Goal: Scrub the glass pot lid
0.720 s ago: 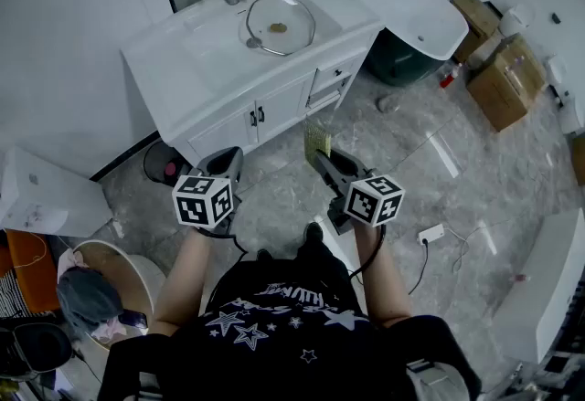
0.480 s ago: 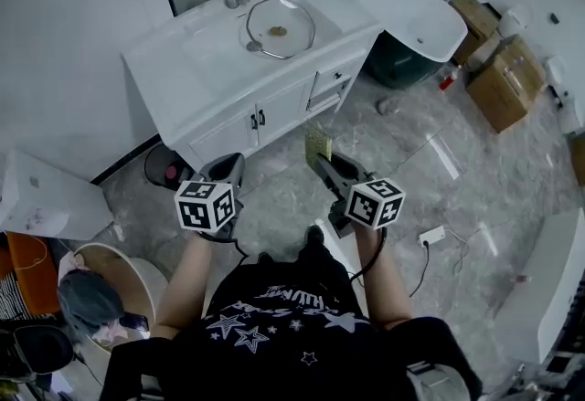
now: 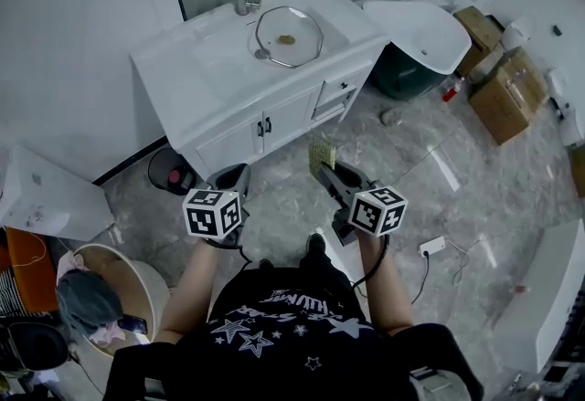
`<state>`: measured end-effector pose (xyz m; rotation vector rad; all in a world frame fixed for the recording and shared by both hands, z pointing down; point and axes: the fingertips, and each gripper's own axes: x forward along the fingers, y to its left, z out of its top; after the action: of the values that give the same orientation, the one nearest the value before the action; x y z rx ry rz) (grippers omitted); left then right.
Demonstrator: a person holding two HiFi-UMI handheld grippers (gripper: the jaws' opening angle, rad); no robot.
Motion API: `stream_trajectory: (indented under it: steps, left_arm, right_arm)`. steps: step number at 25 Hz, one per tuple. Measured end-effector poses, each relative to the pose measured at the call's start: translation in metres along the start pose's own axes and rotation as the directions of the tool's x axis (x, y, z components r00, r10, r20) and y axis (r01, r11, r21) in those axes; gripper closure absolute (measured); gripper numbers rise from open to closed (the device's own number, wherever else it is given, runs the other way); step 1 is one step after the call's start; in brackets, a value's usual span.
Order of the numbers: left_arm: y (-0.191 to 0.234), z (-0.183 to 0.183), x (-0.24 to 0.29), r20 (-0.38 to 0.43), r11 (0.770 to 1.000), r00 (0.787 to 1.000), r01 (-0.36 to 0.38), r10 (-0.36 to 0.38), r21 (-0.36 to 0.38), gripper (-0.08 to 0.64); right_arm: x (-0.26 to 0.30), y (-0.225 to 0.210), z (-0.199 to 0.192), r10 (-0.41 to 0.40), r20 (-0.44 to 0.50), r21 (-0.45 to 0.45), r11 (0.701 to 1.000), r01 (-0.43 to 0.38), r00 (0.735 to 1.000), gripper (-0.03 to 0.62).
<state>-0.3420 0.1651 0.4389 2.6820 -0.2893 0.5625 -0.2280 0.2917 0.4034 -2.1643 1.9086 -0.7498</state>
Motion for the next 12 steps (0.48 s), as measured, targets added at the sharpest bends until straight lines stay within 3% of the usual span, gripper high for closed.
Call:
stream_trajectory:
  steps: [12]
  left_arm:
    - [0.008, -0.012, 0.011, -0.044, 0.999, 0.998, 0.035, -0.036, -0.037, 0.552]
  right_arm:
    - [0.002, -0.001, -0.017, -0.021, -0.020, 0.032, 0.999, 0.022, 1.000, 0.525]
